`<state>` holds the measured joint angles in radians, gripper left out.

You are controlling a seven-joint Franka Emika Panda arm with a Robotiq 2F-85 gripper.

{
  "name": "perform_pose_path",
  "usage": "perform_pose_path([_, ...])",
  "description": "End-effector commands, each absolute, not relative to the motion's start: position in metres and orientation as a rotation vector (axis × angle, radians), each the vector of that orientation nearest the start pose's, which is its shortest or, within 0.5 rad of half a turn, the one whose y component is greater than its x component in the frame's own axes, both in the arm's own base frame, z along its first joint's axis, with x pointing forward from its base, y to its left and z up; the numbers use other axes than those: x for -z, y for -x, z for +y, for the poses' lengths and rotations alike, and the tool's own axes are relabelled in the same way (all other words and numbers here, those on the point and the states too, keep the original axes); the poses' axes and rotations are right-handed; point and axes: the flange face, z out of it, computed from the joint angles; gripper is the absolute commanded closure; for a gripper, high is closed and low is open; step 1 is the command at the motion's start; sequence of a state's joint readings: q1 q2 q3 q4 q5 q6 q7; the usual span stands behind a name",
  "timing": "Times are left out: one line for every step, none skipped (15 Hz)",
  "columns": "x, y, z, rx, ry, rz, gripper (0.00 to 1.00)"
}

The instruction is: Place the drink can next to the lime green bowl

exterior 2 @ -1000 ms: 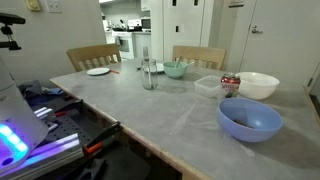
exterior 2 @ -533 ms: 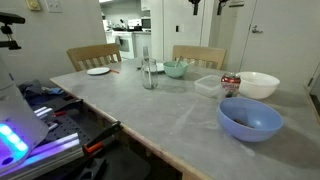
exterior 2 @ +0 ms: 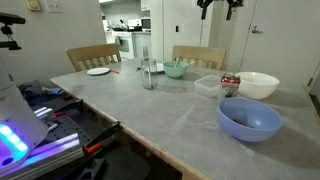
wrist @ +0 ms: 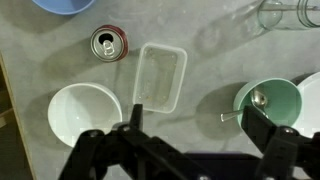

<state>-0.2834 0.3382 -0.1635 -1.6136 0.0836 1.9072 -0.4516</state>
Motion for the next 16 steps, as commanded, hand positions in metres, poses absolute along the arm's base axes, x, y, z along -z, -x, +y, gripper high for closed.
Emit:
perform_pose_path([-0.412, -0.598, -0.266, -0.136, 3.139, -0.162, 0.00])
perform_pose_path([-0.405, -0.599, -0.271, -0.178, 3.162, -0.219, 0.00])
perform_pose_path([-0.394, -0.601, -0.277, -0.206, 3.189, -0.262, 0.00])
perform_pose_path([-0.383, -0.601, -0.282, -0.239, 3.200, -0.297, 0.00])
perform_pose_path([-0.369, -0.601, -0.287, -0.267, 3.203, -0.328, 0.00])
perform_pose_path([-0.358, -0.602, -0.293, -0.283, 3.219, -0.348, 0.00])
perform_pose_path([-0.346, -0.601, -0.298, -0.304, 3.215, -0.354, 0.00])
perform_pose_path([-0.337, -0.602, -0.303, -0.312, 3.213, -0.344, 0.00])
perform_pose_path([-0.328, -0.602, -0.308, -0.299, 3.204, -0.297, 0.00])
perform_pose_path([-0.322, -0.601, -0.314, -0.294, 3.196, -0.276, 0.00])
perform_pose_path([-0.317, -0.601, -0.320, -0.282, 3.196, -0.244, 0.00])
perform_pose_path([-0.313, -0.600, -0.327, -0.274, 3.193, -0.218, 0.00])
perform_pose_path([-0.312, -0.599, -0.334, -0.255, 3.190, -0.180, 0.00])
perform_pose_path([-0.311, -0.597, -0.341, -0.247, 3.184, -0.148, 0.00])
perform_pose_path([-0.310, -0.596, -0.347, -0.232, 3.179, -0.113, 0.00])
perform_pose_path([-0.309, -0.594, -0.353, -0.220, 3.166, -0.078, 0.00])
